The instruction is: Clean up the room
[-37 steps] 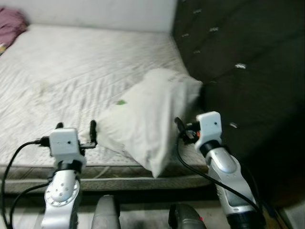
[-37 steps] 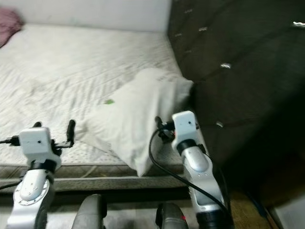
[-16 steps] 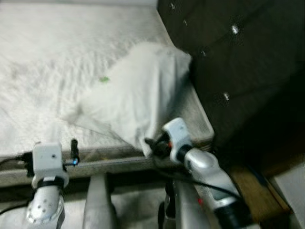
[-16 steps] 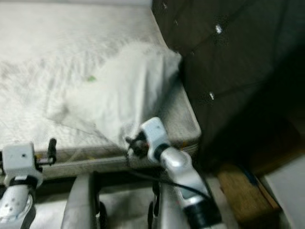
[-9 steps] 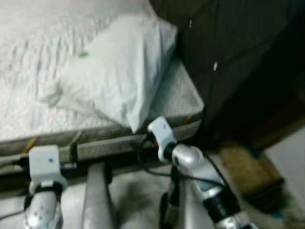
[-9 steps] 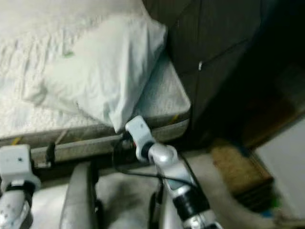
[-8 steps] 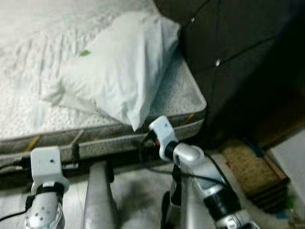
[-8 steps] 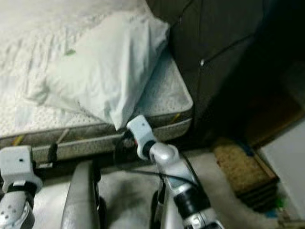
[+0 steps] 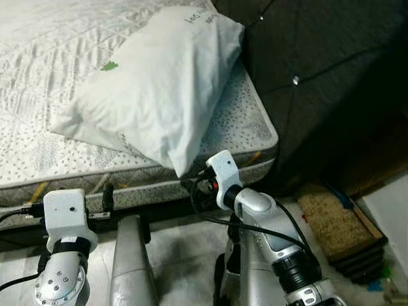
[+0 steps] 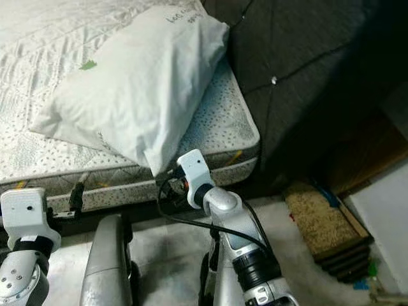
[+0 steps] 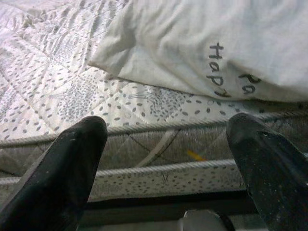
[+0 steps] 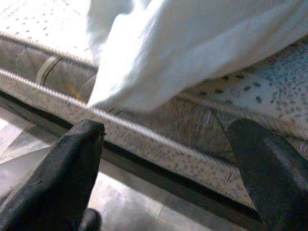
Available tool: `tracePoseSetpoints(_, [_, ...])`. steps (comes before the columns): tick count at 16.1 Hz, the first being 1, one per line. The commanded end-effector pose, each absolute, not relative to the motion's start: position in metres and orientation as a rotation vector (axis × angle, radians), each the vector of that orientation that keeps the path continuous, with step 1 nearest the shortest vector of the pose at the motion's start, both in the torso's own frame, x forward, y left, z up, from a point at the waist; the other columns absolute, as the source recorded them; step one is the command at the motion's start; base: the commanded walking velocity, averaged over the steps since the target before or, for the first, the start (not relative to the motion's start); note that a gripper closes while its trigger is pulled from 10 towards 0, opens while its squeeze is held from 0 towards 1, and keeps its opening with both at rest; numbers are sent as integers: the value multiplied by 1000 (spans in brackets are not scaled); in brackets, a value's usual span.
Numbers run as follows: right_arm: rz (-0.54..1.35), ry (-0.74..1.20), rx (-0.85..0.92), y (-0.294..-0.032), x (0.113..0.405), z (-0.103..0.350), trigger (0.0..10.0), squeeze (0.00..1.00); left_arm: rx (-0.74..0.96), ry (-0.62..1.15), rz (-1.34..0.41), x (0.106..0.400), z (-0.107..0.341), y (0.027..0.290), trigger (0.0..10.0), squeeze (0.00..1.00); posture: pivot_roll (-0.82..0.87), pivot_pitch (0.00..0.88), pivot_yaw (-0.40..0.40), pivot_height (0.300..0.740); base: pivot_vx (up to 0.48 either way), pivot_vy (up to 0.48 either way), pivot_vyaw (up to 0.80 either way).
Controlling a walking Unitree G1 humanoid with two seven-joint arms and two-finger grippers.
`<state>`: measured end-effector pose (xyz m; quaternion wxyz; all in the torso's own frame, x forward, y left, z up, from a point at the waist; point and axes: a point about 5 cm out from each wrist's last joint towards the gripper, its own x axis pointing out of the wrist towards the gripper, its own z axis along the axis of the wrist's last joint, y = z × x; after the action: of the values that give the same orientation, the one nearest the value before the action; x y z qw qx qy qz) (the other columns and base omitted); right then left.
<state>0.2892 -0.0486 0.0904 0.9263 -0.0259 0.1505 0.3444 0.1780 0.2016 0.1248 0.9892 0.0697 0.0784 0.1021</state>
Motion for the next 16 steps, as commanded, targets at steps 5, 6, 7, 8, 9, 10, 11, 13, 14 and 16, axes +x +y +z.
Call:
tracePoseSetpoints(5, [690,307,-43,-49,292,89,10000,0,137,141,187,180,126,201,10000,0,73,164,-74,541,253,0,0])
tracePoseSetpoints(6, [690,306,-42,-49,293,89,10000,0,136,137,188,180,127,200,10000,0,73,162,-74,541,0,0,0])
tracePoseSetpoints(7, [693,307,-38,-49,293,89,10000,0,141,138,192,181,127,200,10000,0,74,161,-74,541,0,0,0])
tracePoseSetpoints(8, [697,309,-36,-49,293,89,10000,0,147,140,189,181,127,200,10000,0,77,160,-75,541,0,0,0])
tracePoseSetpoints(9, [710,312,-29,-48,293,89,10000,0,149,140,188,181,126,201,10000,0,78,159,-74,541,0,0,0])
tracePoseSetpoints(10, [754,312,-11,-45,293,92,10000,0,147,139,192,181,127,203,10000,0,84,157,-74,541,472,0,0])
tracePoseSetpoints(11, [771,310,-5,-43,293,93,10000,0,144,139,194,181,126,204,10000,0,84,157,-74,541,472,0,0])
tracePoseSetpoints(13, [792,303,1,-43,297,96,10000,0,150,139,192,182,126,204,10000,0,83,155,-73,541,472,0,0])
tracePoseSetpoints(14, [791,299,1,-44,299,98,10000,0,151,140,194,182,126,205,10000,0,83,155,-74,541,469,0,0])
tracePoseSetpoints(16, [783,287,2,-46,303,100,10000,0,153,139,196,183,126,205,10000,0,82,153,-77,541,463,0,0])
